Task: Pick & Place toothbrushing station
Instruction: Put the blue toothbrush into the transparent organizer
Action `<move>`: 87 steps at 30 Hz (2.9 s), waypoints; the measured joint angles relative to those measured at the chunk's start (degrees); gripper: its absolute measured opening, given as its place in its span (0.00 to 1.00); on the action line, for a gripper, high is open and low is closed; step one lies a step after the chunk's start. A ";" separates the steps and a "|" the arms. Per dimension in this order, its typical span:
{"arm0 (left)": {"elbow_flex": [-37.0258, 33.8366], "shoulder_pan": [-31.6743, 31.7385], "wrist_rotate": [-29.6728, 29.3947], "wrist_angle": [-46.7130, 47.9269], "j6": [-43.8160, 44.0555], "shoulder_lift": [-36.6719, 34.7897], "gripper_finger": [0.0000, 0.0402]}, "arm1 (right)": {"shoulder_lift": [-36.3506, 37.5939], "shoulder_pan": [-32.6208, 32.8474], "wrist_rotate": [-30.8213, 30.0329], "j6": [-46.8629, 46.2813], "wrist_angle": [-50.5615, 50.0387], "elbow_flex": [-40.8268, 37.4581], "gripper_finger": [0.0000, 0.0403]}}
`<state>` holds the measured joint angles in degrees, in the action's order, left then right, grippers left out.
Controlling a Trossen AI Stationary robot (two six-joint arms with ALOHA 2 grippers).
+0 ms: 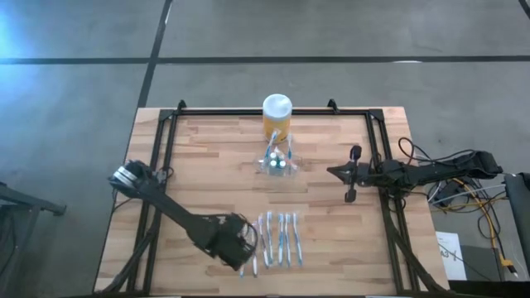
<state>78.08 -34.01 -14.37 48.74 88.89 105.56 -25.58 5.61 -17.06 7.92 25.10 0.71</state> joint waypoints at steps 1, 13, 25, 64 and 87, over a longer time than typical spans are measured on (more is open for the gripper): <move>2.05 0.31 1.52 1.26 0.05 1.68 0.43 | 0.00 0.00 0.00 0.54 0.02 0.00 0.02; 12.62 4.23 4.48 9.61 -9.61 12.47 0.43 | 0.07 -0.02 -1.53 0.96 0.97 0.02 0.02; 7.40 5.32 7.06 2.08 -11.56 12.38 0.43 | 0.05 -0.02 -1.51 -3.27 -0.23 0.02 0.02; 1.01 4.63 -0.16 11.85 -28.05 -0.95 0.01 | -0.08 -0.04 -1.55 -1.40 0.70 0.04 0.02; -52.51 8.26 -12.39 -53.55 -85.76 -62.14 0.00 | -0.04 -0.02 -2.51 -0.56 2.76 0.04 0.02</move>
<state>25.57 -25.75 -26.76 -4.82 3.13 43.42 -25.63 5.58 -19.57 7.36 27.86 0.75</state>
